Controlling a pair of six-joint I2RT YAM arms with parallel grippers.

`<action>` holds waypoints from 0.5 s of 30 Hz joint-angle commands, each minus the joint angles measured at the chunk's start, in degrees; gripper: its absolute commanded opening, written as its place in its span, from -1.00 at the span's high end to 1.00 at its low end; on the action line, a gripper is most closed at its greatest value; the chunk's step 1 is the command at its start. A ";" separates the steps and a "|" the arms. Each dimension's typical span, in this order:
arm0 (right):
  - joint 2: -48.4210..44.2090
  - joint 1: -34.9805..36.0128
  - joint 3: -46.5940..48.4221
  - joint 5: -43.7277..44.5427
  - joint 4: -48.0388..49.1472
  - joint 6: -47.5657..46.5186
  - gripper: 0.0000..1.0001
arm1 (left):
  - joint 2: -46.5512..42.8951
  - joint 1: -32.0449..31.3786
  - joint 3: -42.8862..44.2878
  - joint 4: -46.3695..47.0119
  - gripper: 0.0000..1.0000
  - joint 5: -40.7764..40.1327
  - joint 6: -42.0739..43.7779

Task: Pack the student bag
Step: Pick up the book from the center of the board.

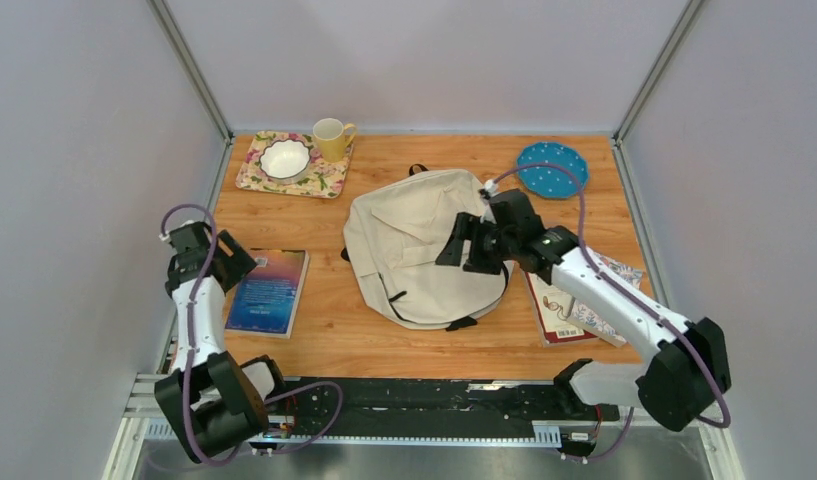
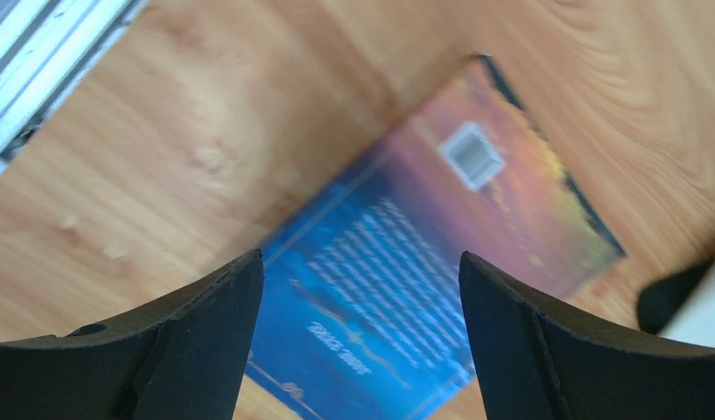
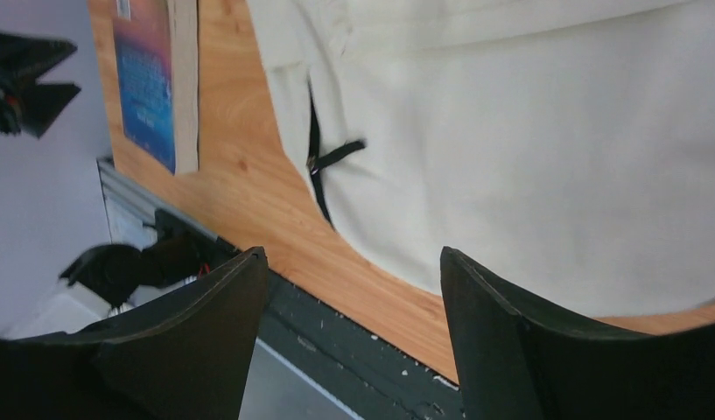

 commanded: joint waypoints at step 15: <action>28.82 18.03 14.75 -9.47 15.15 4.92 -0.51 | 16.63 10.14 -5.70 8.06 -0.79 12.17 1.26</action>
